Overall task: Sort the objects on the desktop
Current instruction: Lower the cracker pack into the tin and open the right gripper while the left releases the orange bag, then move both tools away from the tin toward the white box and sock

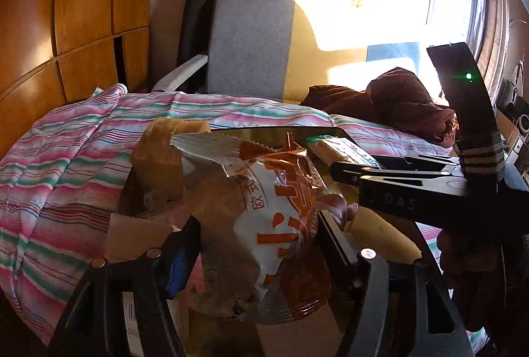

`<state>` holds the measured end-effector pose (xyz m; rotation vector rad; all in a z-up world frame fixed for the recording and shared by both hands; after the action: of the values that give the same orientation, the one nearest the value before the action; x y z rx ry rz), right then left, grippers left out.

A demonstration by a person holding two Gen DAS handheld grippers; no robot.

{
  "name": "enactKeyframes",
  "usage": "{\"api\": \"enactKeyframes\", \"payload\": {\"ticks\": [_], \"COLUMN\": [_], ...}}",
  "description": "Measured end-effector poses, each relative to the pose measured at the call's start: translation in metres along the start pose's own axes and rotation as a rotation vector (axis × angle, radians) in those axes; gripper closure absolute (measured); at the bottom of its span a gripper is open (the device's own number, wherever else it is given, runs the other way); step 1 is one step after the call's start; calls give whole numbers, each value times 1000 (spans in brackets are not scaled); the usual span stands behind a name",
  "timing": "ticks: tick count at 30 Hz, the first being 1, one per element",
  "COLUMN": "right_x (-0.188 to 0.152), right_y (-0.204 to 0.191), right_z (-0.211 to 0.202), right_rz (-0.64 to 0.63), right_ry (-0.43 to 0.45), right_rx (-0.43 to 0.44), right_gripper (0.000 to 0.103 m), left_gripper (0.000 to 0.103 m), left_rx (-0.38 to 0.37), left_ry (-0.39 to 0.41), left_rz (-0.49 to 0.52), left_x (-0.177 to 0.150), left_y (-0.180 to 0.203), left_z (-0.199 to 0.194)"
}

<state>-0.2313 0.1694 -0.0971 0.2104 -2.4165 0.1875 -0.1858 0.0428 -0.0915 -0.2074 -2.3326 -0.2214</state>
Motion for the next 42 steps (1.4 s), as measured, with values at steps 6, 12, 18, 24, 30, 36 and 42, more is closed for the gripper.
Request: {"api": "enactKeyframes", "payload": {"ticks": [6, 12, 18, 24, 30, 36, 42], "right_x": [9, 5, -9, -32, -60, -98, -136], "right_y": [0, 7, 17, 26, 42, 80, 130], "right_z": [23, 14, -7, -31, -51, -70, -91], "right_rz": [1, 33, 76, 101, 131, 210, 276], "right_ry": [-58, -27, 16, 56, 76, 79, 82], "right_rx": [9, 39, 56, 51, 19, -39, -144], "right_gripper": [52, 49, 49, 48, 45, 41, 41], "left_gripper": [33, 33, 33, 33, 33, 33, 33], "left_rx": [-20, -17, 9, 10, -26, -86, -154], "left_ry": [-25, 12, 41, 53, 67, 60, 25], "left_rz": [14, -18, -46, -39, 9, 92, 173], "left_x": [6, 10, 7, -4, -7, -13, -28], "left_y": [6, -2, -14, -5, 30, 85, 143], "left_z": [14, 7, -9, -25, -42, -49, -43]}}
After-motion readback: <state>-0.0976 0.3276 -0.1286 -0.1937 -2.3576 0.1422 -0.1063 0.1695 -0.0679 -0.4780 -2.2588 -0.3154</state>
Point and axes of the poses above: each gripper's, at about its wrist camera, not at the fingertips, and z roughly the way its jaws point, y to its right, x to its top, the point moved 9 cm from there along z, roughly the way its jaws point, and after that the axes turned 2 degrees about -y, right-handed, at the moved point
